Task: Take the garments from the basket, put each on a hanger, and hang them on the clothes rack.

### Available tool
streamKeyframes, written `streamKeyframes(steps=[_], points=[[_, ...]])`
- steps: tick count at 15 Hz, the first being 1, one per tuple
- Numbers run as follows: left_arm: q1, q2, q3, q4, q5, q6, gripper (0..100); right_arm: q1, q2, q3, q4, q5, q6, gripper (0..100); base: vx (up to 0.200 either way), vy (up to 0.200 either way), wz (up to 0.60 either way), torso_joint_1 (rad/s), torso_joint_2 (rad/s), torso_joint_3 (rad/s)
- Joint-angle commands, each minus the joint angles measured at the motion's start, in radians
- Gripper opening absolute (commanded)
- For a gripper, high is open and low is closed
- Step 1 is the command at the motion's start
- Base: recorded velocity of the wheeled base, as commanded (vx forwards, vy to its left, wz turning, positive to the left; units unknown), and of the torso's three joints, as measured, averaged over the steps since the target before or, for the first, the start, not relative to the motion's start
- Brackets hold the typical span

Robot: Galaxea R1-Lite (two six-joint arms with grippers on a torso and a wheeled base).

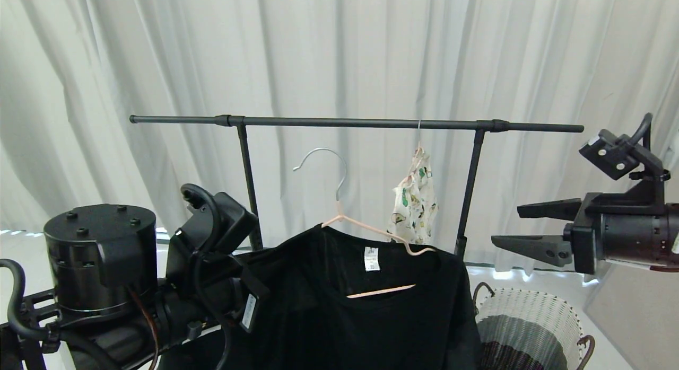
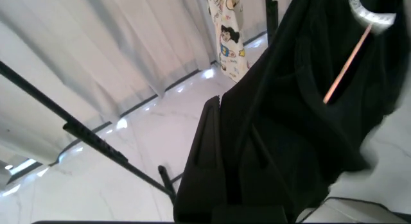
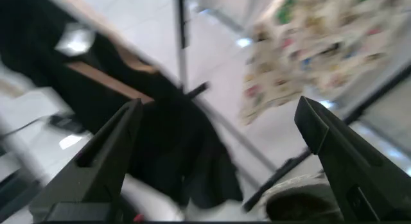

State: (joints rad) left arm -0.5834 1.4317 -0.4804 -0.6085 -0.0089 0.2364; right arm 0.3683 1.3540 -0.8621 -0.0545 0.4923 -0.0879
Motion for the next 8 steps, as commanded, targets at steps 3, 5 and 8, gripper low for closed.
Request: streamKeyframes(steps=[3, 5, 8], points=[[-0.018, 0.056, 0.005, -0.102, 0.003, 0.000, 0, 0.015, -0.001, -0.100, 0.125, 0.058, -0.102, 100, 0.000, 0.000, 0.00, 0.000, 0.00, 0.000], [-0.072, 0.056, 0.023, -0.112, 0.003, 0.000, 0, 0.073, 0.010, -0.100, 0.166, 0.058, -0.201, 100, 0.000, 0.000, 0.00, 0.000, 0.00, 0.000], [-0.144, 0.084, 0.065, -0.214, 0.003, 0.001, 0, 0.251, 0.022, -0.106, 0.229, 0.058, -0.245, 100, 0.000, 0.000, 0.00, 0.000, 0.00, 0.000]])
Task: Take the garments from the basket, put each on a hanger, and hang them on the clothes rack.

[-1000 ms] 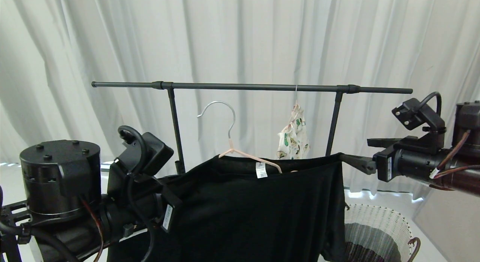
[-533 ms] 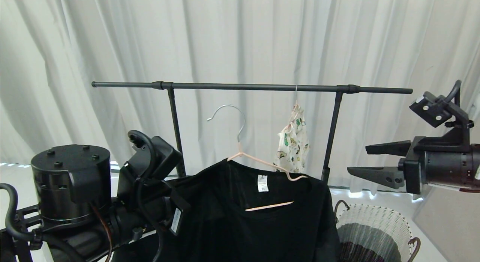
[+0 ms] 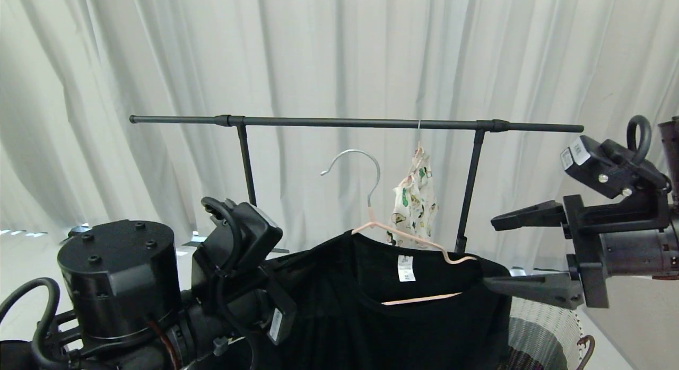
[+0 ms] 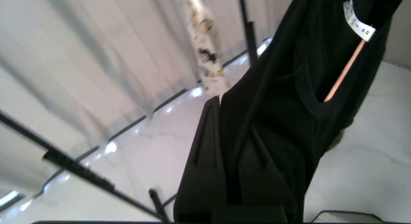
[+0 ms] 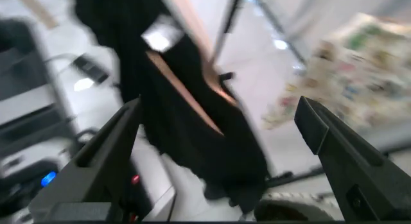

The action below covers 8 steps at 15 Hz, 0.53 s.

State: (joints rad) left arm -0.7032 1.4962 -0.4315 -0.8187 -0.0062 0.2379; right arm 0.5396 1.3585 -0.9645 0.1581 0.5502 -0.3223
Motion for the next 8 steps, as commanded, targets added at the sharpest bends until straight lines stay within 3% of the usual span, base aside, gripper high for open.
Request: streamKeyframes(steps=[1, 4, 8], points=[[-0.042, 0.027, 0.027, -0.031, 0.000, 0.014, 0, 0.120, 0.040, -0.007, 0.017, -0.001, -0.018, 100, 0.000, 0.000, 0.00, 0.000, 0.00, 0.000], [-0.048, 0.024, 0.046, -0.046, -0.001, 0.104, 0, 0.155, 0.116, -0.022, 0.026, -0.007, -0.067, 100, 0.000, 0.000, 0.00, 0.000, 0.00, 0.000], [-0.053, 0.021, 0.043, -0.069, -0.003, 0.109, 0, 0.163, 0.185, -0.054, 0.087, -0.047, -0.072, 100, 0.000, 0.000, 0.00, 0.000, 0.00, 0.000]])
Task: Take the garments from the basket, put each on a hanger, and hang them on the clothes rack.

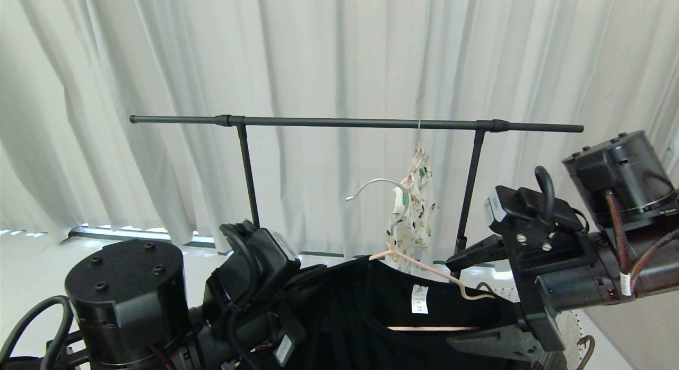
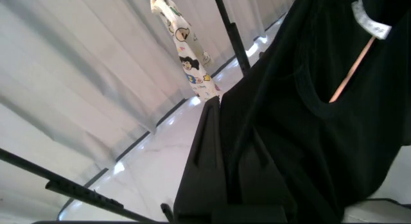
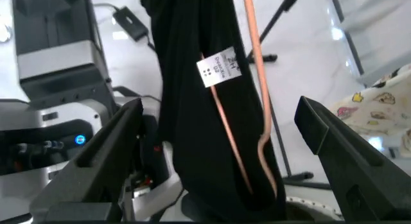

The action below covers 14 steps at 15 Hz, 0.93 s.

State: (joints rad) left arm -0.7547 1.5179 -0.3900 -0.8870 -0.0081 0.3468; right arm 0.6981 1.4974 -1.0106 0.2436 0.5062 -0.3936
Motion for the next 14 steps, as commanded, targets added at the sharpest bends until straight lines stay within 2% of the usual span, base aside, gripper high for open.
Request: streamKeyframes(steps=[1, 2, 7, 14], points=[[-0.008, 0.001, 0.005, -0.020, -0.001, 0.001, 0, 0.003, 0.063, -0.013, 0.000, -0.057, 0.002, 100, 0.000, 0.000, 0.00, 0.000, 0.00, 0.000], [-0.014, 0.002, 0.003, -0.023, -0.001, 0.001, 0, -0.006, 0.076, -0.017, 0.000, -0.081, 0.002, 100, 0.000, 0.000, 0.00, 0.000, 0.00, 0.000], [-0.032, 0.005, 0.000, -0.024, -0.001, 0.001, 0, 0.000, 0.118, -0.052, 0.002, -0.090, 0.001, 100, 0.000, 0.000, 0.00, 0.000, 0.00, 0.000], [-0.041, 0.004, -0.001, -0.024, -0.001, 0.001, 0, 0.006, 0.130, -0.048, 0.002, -0.106, 0.001, 100, 0.000, 0.000, 0.00, 0.000, 0.00, 0.000]])
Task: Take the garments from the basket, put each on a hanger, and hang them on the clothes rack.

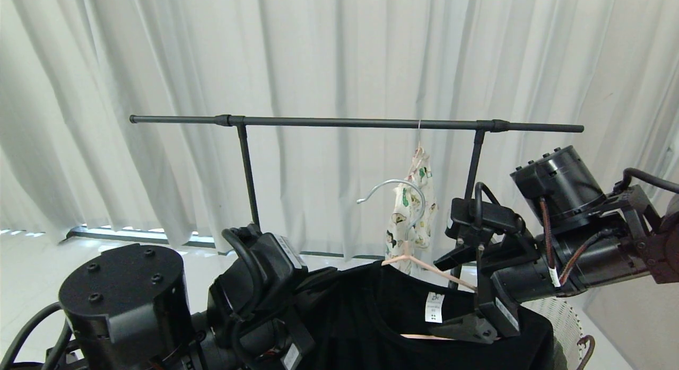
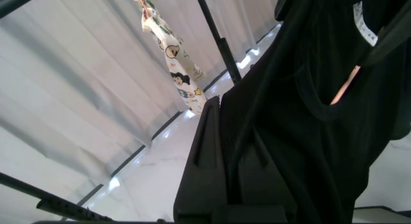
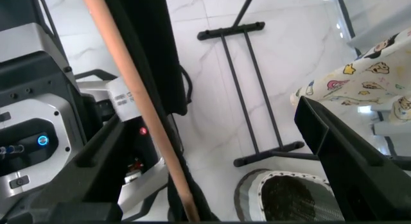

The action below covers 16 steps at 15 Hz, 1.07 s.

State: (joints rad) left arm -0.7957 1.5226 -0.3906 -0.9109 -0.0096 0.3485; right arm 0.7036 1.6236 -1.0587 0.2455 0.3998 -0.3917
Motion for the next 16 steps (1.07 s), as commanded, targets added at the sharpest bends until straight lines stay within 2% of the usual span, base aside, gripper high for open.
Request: streamKeyframes(steps=[1, 2, 9, 11, 14, 16], points=[[0.000, -0.001, -0.001, 0.000, 0.000, 0.000, 0, 0.000, 0.004, 0.000, 0.000, 0.001, -0.001, 100, 0.000, 0.000, 0.00, 0.000, 0.00, 0.000], [0.000, -0.001, -0.001, 0.000, 0.000, 0.000, 0, 0.000, 0.004, 0.000, 0.000, 0.001, -0.001, 0, 0.000, 0.000, 0.00, 0.000, 0.00, 0.000], [-0.020, -0.004, -0.011, 0.000, 0.000, 0.000, 0, 0.004, 0.002, 0.005, -0.034, -0.018, -0.004, 0, 0.000, 0.000, 0.00, 0.000, 0.00, 0.000], [-0.028, -0.001, -0.008, 0.000, 0.000, 0.000, 0, 0.002, 0.001, 0.019, -0.083, -0.015, -0.064, 0, 0.000, 0.000, 0.00, 0.000, 0.00, 0.000], [-0.028, 0.004, -0.001, 0.000, 0.002, 0.000, 0, -0.021, -0.011, 0.037, -0.157, 0.021, -0.207, 0, 0.000, 0.000, 0.00, 0.000, 0.00, 0.000], [-0.028, 0.007, -0.002, 0.000, 0.002, 0.000, 0, -0.033, -0.024, 0.055, -0.184, 0.033, -0.257, 0, 0.000, 0.000, 0.00, 0.000, 0.00, 0.000]])
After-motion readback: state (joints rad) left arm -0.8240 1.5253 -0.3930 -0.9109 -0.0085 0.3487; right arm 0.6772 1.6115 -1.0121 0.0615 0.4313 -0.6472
